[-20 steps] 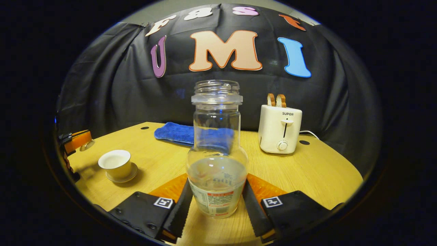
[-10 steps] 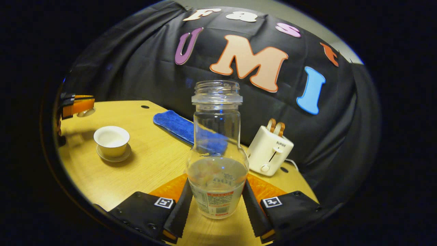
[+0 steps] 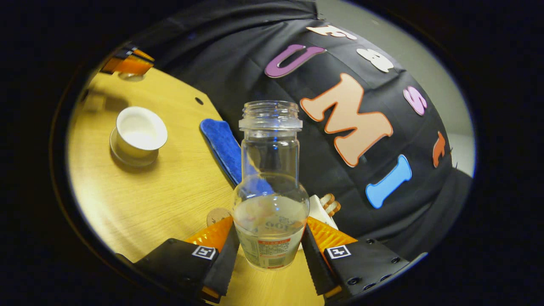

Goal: Open the teacup lid with one hand, grasp the water bottle and pour water into the teacup with the other hand; after pouring, place the water bottle on the coaster and then close the teacup lid.

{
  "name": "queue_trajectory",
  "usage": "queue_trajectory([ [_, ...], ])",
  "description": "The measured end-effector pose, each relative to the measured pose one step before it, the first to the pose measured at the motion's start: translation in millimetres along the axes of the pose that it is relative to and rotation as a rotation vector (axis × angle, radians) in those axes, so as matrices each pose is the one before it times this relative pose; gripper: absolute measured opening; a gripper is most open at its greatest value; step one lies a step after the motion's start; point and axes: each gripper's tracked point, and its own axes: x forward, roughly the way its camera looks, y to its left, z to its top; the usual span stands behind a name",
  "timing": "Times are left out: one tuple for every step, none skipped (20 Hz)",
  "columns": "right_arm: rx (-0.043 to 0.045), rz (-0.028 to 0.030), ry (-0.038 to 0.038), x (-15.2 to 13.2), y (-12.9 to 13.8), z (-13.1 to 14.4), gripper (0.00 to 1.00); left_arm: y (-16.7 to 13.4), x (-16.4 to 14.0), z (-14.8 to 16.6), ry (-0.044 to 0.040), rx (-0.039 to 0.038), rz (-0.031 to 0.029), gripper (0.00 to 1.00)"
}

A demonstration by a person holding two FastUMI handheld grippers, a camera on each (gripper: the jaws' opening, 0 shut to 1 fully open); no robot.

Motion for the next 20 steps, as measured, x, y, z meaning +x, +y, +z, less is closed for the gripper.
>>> queue_trajectory([
  [-0.04086,0.00442,-0.0067,2.14,8.44,1.85,0.79,0.35,0.33,-0.7,0.00038,-0.00035,-0.00006,0.25],
  [-0.0327,0.00715,-0.00513,2.43,8.29,1.85,0.8,-0.38,-0.14,0.45,0.0,0.00001,0.00003,0.25],
  [-0.0348,0.00712,-0.0044,2.24,7.93,1.81,0.8,-0.02,0.34,-0.97,-0.0001,-0.00009,0.0,0.24],
  [-0.03908,0.00989,-0.0051,3.09,7.37,2.57,0.8,-0.43,-0.39,0.65,-0.00012,0.00003,0.00009,0.24],
  [-0.04247,0.00055,-0.00549,2.14,3.99,3.19,0.8,0.87,-0.47,-0.67,0.00022,0.00003,-0.00016,0.24],
  [-0.04119,-0.0011,-0.00791,2.39,1.52,4.12,0.8,0.4,-0.07,0.38,-0.00017,-0.0001,-0.00008,0.24],
  [-0.0361,-0.00372,-0.0059,0.9,2.2,1.84,0.8,-0.17,0.11,-0.41,0.00026,0.00008,0.00003,0.25],
  [-0.02824,0.00028,0.00036,1.86,1.01,0.17,0.78,-0.19,-0.17,-0.07,0.00029,0.00019,-0.00006,0.24],
  [-0.02045,0.00339,-0.00036,1.28,0.93,1.35,0.78,0.13,0.03,-1.02,-0.00037,-0.00007,0.00006,0.25],
  [-0.0201,-0.00051,-0.00162,-0.95,-2.17,0.88,0.78,0.47,0.19,-0.05,0.00064,0.00003,-0.00008,0.25],
  [-0.0244,-0.00257,-0.00181,-0.35,-1.25,1.81,0.78,-0.66,-0.05,1.16,-0.00004,0.0001,-0.00001,0.25],
  [-0.02491,-0.00496,-0.00849,1.47,0.57,2.84,0.78,0.1,0.31,0.32,-0.00023,-0.00005,-0.00005,0.25],
  [-0.02451,-0.00077,-0.00525,2.63,0.19,1.99,0.78,0.39,-0.04,-1.18,0.00026,0.00019,-0.00015,0.25],
  [-0.02472,0.00139,-0.00229,5.63,2.58,1.53,0.8,-1.05,0.17,0.41,0.00023,-0.00018,-0.0011,0.25],
  [-0.02709,-0.00372,-0.00401,3.89,-0.25,1.06,0.8,-0.01,-0.23,-0.67,-0.0004,0.00014,-0.00092,0.24],
  [-0.0336,-0.00892,-0.00306,2.09,-3.85,0.03,0.8,0.19,0.0,0.43,0.0001,-0.00004,0.00003,0.25],
  [-0.03581,-0.01163,-0.0045,1.43,-3.44,0.47,0.79,-0.1,0.72,0.27,0.00015,0.00006,-0.0001,0.24],
  [-0.0334,-0.01084,-0.00725,2.44,-3.53,0.28,0.79,-0.04,0.69,1.38,-0.00002,-0.00041,-0.00005,0.25],
  [-0.02694,-0.00955,-0.0063,0.47,-2.32,1.59,0.79,-0.56,-0.31,-0.49,0.00055,0.00012,-0.00019,0.25],
  [-0.01837,-0.00591,-0.00677,0.9,-1.9,-0.25,0.79,0.16,0.51,0.37,-0.00019,-0.00005,0.00013,0.25],
])
